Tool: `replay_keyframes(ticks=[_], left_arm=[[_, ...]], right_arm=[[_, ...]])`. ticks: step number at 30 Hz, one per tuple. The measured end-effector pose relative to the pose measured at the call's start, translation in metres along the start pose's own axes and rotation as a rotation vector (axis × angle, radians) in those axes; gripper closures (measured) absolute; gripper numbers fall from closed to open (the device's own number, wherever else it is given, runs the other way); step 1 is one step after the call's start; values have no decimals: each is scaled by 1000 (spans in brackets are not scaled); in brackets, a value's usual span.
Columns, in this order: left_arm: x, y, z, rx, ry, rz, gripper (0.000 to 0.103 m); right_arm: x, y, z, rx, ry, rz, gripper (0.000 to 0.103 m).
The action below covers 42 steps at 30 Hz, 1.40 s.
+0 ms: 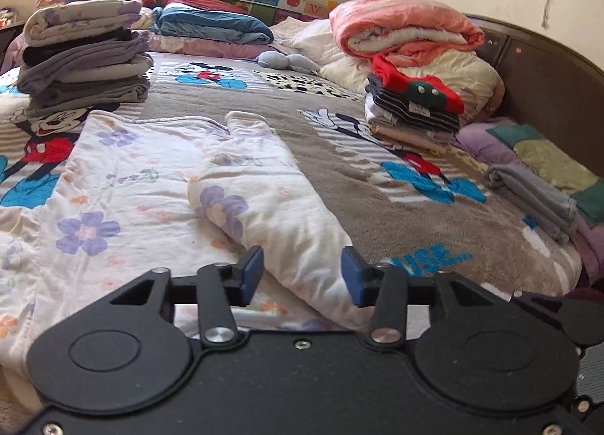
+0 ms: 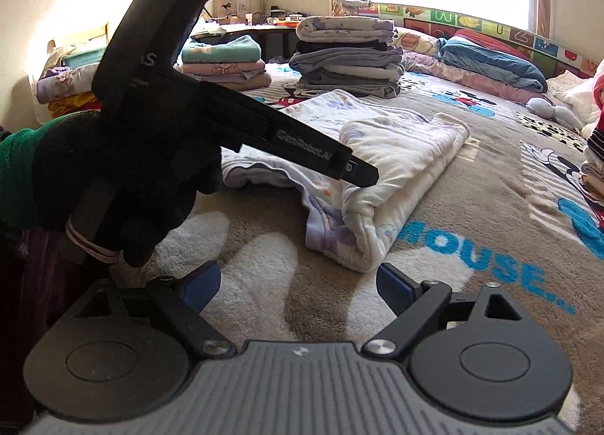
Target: Fold clothes
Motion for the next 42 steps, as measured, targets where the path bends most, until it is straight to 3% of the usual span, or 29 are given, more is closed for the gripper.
replay_keyframes(ticks=[5,12,16,21,23,29,34,36,38,39,42], left_arm=[[-12,31,50,-119,200,-73,42],[15,78,125,-289,523,-137,42],[33,104,164,-369,700,-169,42],[57,136,214,-469,922,-210,42],[63,130,225,-463,968,-207,42],[65,116,248,-429,1024,-277,44],[66,104,264,-429,1044,-312,66],[65,101,268,-426,1043,-319,68],[60,100,267,-419,1004,-320,80],[56,100,264,-416,970,-322,95],[37,101,249,-404,853,-339,96]], right_arm=[[-7,12,-17,-19,-128,-95,14],[-6,27,-78,-96,-537,-230,7],[0,27,-102,-145,-715,-266,4],[8,20,-115,-179,-828,-276,3],[10,16,-118,-190,-858,-274,4],[16,8,-124,-180,-891,-258,4],[20,-1,-130,-169,-908,-246,3],[20,-3,-131,-166,-903,-241,3],[20,-5,-131,-156,-894,-242,4],[20,-5,-131,-151,-890,-245,4],[20,-7,-133,-170,-899,-254,4]])
Point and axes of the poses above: each gripper's, at about its wrist camera, not at the fingertips, and y roughly against the way its jaws point, z to its left, x to its underside, the point moved 1 cm from there along -y, roughly the way its jaws point, and after that the axes turned 8 degrees about -y, right-handed, at the moved point
